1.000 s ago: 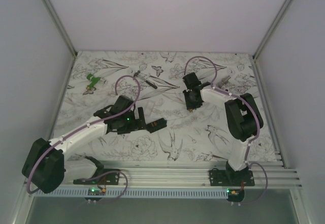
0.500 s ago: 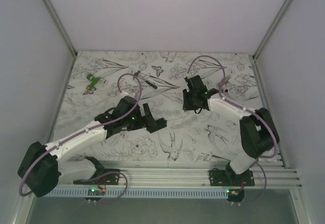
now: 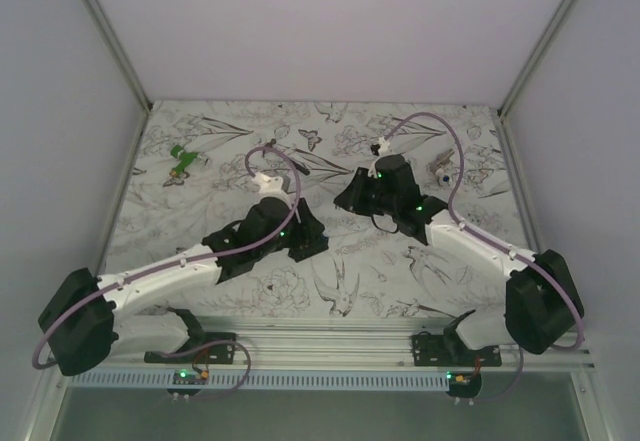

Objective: Snap on the fuse box
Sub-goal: Pick up the fuse from the center of the board.

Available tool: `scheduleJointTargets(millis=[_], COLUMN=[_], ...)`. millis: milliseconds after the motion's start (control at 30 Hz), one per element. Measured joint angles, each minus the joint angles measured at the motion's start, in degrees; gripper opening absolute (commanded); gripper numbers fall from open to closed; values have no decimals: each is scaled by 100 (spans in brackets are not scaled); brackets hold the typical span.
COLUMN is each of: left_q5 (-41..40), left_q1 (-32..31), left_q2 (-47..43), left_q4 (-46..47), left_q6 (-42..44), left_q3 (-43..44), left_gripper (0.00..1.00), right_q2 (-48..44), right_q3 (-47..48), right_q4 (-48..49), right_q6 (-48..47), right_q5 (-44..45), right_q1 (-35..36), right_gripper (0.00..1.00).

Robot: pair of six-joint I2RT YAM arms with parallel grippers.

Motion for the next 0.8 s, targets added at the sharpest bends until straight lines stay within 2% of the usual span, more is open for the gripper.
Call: scheduleJointTargets(millis=[467, 700, 800], left_q5=[-553, -704, -745], left_q1=[-343, -358, -358], left_q2=[439, 448, 577], left_q4=[1060, 1235, 1303], left_q6=[752, 914, 960], left_q3=[173, 221, 256], left_gripper=[36, 18, 5], right_q2=[-96, -96, -96], right_q3=[-175, -201, -225], right_q4=[684, 796, 820], right_q6=[699, 811, 833], right_q5=[-240, -284, -302], right_q1=[321, 361, 374], right_gripper=[22, 22, 22])
